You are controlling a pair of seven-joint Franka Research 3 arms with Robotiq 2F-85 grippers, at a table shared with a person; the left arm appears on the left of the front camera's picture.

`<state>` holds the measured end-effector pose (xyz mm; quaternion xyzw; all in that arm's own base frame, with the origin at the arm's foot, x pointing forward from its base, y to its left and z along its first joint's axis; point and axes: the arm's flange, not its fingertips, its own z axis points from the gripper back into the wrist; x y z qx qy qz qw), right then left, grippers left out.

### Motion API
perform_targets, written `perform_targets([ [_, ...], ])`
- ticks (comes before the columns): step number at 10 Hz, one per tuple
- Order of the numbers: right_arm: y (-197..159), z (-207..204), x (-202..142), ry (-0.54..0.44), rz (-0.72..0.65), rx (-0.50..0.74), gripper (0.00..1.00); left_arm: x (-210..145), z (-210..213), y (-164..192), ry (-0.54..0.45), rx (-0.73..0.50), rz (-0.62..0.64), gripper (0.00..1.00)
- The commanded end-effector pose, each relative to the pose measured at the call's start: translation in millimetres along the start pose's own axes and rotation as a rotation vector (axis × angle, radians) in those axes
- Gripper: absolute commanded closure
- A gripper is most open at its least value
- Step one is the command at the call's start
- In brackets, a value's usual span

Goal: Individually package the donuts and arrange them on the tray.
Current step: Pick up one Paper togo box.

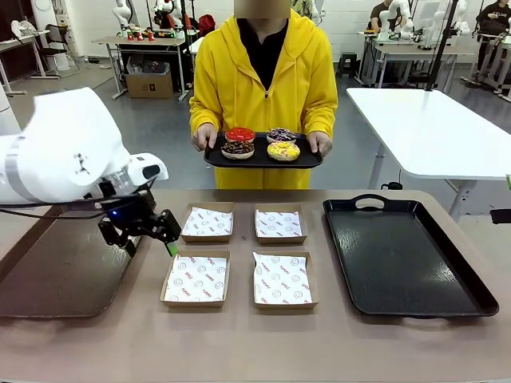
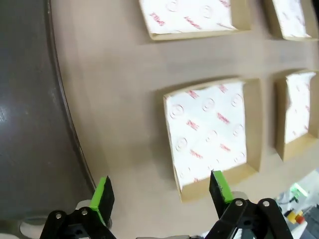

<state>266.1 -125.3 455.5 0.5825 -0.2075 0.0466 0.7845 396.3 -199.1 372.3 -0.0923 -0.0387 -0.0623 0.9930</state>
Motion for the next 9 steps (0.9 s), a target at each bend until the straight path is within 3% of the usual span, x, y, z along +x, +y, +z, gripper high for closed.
perform_targets([
  [1, -1, 0, 2, -0.014, 0.018, 0.026, 0.00, 12, -20, -15, -0.031, 0.073, 0.043, 0.00],
  [4, -1, 0, 2, -0.014, 0.018, 0.026, 0.00, 9, -32, -32, -0.056, 0.082, 0.047, 0.00],
  [9, -1, 0, 2, -0.014, 0.018, 0.026, 0.00, 8, -33, -19, -0.032, 0.066, 0.029, 0.00],
])
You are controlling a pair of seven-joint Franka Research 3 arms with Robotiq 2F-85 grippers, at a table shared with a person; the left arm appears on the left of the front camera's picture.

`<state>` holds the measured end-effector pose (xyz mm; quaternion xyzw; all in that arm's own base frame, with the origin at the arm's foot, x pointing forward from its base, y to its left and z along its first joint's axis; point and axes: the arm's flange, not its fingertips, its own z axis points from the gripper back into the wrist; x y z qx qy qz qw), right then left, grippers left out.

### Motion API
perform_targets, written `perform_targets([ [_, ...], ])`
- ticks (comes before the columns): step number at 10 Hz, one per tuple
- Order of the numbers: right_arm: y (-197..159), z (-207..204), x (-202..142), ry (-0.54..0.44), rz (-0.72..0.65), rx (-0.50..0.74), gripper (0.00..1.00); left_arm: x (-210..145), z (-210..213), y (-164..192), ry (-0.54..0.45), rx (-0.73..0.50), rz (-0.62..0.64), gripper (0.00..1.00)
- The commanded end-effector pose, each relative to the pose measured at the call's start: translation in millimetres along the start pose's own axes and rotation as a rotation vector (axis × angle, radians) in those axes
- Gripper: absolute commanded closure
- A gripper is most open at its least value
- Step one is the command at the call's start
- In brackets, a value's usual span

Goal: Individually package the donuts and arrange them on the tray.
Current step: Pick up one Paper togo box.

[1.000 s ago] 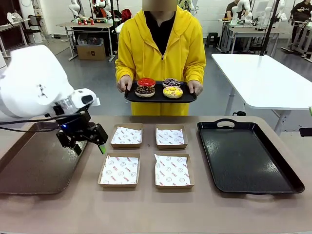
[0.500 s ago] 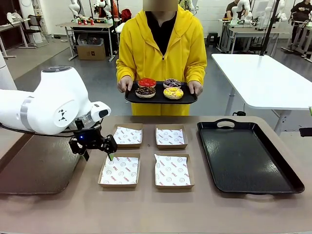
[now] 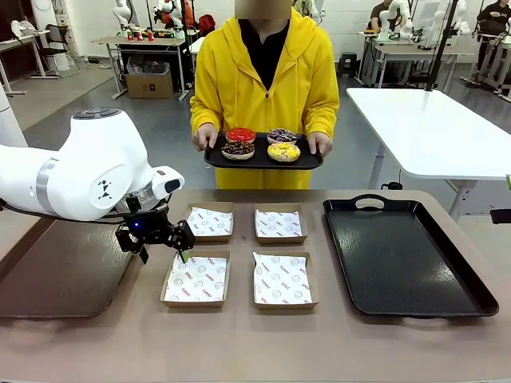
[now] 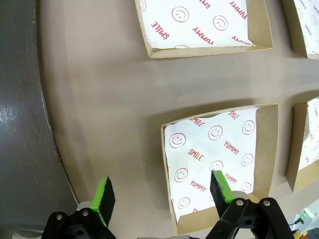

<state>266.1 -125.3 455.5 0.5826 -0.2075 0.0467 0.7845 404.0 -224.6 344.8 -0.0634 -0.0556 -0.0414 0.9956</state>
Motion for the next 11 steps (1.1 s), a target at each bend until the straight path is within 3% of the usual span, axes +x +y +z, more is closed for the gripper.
perform_targets([
  [1, -1, 0, 2, -0.014, 0.018, 0.026, 0.00, -1, 0, 0, 0.001, 0.004, -0.008, 0.00],
  [5, -1, 0, 2, -0.014, 0.018, 0.026, 0.00, 0, 0, 1, 0.000, 0.000, 0.001, 0.00],
  [8, -1, 0, 2, -0.014, 0.018, 0.026, 0.00, -10, -10, -18, 0.033, 0.158, 0.082, 0.00],
  [11, -1, 0, 2, -0.014, 0.018, 0.026, 0.00, -13, -15, -29, 0.026, 0.166, 0.108, 0.00],
])
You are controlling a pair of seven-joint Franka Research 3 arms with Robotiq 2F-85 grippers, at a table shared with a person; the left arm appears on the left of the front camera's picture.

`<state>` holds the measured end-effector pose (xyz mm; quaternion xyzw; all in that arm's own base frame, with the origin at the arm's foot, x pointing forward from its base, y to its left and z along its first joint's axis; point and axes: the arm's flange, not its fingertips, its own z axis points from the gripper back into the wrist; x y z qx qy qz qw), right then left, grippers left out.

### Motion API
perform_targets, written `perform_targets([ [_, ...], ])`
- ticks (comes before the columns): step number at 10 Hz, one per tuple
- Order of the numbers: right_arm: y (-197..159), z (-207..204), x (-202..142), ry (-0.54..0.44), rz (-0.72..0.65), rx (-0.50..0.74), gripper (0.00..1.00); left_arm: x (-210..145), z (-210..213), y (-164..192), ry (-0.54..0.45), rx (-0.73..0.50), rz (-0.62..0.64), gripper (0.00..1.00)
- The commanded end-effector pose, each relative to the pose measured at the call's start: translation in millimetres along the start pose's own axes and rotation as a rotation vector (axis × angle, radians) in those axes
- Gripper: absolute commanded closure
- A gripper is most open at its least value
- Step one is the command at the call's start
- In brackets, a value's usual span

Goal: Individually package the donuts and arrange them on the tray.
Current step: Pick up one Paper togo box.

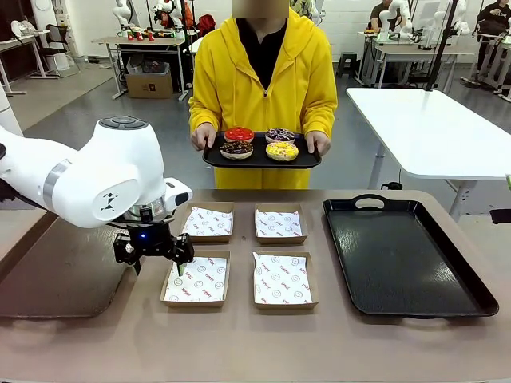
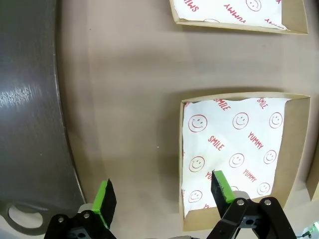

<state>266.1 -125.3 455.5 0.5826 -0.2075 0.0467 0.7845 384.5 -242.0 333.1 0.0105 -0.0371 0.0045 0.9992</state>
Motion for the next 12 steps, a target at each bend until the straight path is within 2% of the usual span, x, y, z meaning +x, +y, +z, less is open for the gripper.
perform_targets([
  [1, -1, 0, 2, -0.014, 0.018, 0.026, 0.00, 8, -6, -14, -0.020, 0.009, 0.036, 0.00],
  [4, -1, 0, 2, -0.014, 0.018, 0.026, 0.00, 16, -18, -14, -0.036, -0.008, 0.018, 0.00],
  [7, -1, 0, 2, -0.014, 0.018, 0.026, 0.00, 18, -19, -12, -0.050, -0.040, -0.017, 0.90],
  [8, -1, 0, 2, -0.014, 0.018, 0.026, 0.00, 17, -16, -11, -0.054, -0.039, -0.021, 1.00],
  [10, -1, 0, 2, -0.014, 0.018, 0.026, 0.00, 17, -14, -10, -0.051, -0.042, -0.018, 1.00],
  [11, -1, 0, 2, -0.014, 0.018, 0.026, 0.00, 17, -15, -10, -0.047, -0.039, -0.018, 0.94],
  [12, -1, 0, 2, -0.014, 0.018, 0.026, 0.00, 18, -16, -10, -0.040, -0.039, -0.018, 1.00],
])
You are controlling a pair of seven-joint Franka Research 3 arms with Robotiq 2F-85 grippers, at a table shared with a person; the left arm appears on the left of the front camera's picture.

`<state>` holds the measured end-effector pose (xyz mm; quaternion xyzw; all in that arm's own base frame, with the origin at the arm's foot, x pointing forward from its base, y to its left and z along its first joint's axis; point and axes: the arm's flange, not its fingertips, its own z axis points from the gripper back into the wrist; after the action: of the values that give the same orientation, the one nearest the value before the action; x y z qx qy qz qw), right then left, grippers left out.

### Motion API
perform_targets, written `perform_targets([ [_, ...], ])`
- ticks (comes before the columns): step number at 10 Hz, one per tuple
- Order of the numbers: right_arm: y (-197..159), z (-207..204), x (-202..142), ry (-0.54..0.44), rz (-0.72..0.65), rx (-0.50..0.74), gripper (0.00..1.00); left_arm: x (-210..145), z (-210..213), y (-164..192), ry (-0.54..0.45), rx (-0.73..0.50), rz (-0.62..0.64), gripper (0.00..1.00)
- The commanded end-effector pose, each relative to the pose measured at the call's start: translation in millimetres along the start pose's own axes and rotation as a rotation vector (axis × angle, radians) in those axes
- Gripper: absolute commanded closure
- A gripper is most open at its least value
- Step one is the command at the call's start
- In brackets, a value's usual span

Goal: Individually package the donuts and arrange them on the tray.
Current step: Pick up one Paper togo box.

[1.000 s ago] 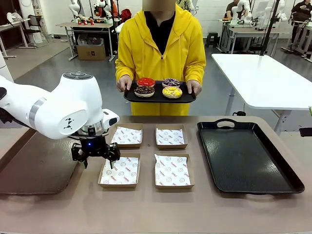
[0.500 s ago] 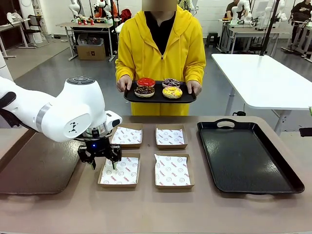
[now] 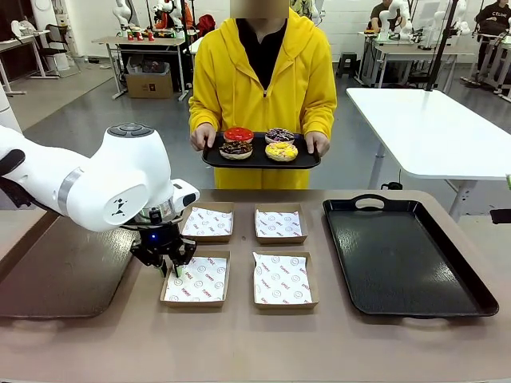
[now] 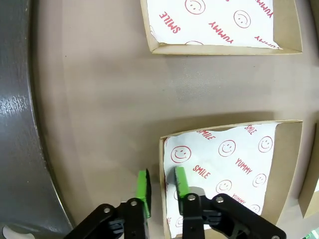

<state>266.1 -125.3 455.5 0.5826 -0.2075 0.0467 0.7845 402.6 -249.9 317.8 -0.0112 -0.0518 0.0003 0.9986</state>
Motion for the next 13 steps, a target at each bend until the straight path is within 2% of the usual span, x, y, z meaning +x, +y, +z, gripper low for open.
perform_targets([
  [1, -1, 0, 2, -0.014, 0.018, 0.026, 0.00, 1, 1, -2, -0.008, 0.004, -0.012, 1.00],
  [5, -1, 0, 2, -0.014, 0.018, 0.026, 0.00, 1, 6, -2, 0.003, -0.002, 0.003, 1.00],
  [7, -1, 0, 2, -0.014, 0.018, 0.026, 0.00, 4, 24, -3, 0.032, -0.026, 0.000, 1.00],
  [10, -1, 0, 2, -0.014, 0.018, 0.026, 0.00, 11, 115, -9, 0.002, -0.034, -0.029, 1.00],
  [13, -1, 0, 2, -0.014, 0.018, 0.026, 0.00, 60, 171, -11, 0.001, 0.007, -0.012, 1.00],
])
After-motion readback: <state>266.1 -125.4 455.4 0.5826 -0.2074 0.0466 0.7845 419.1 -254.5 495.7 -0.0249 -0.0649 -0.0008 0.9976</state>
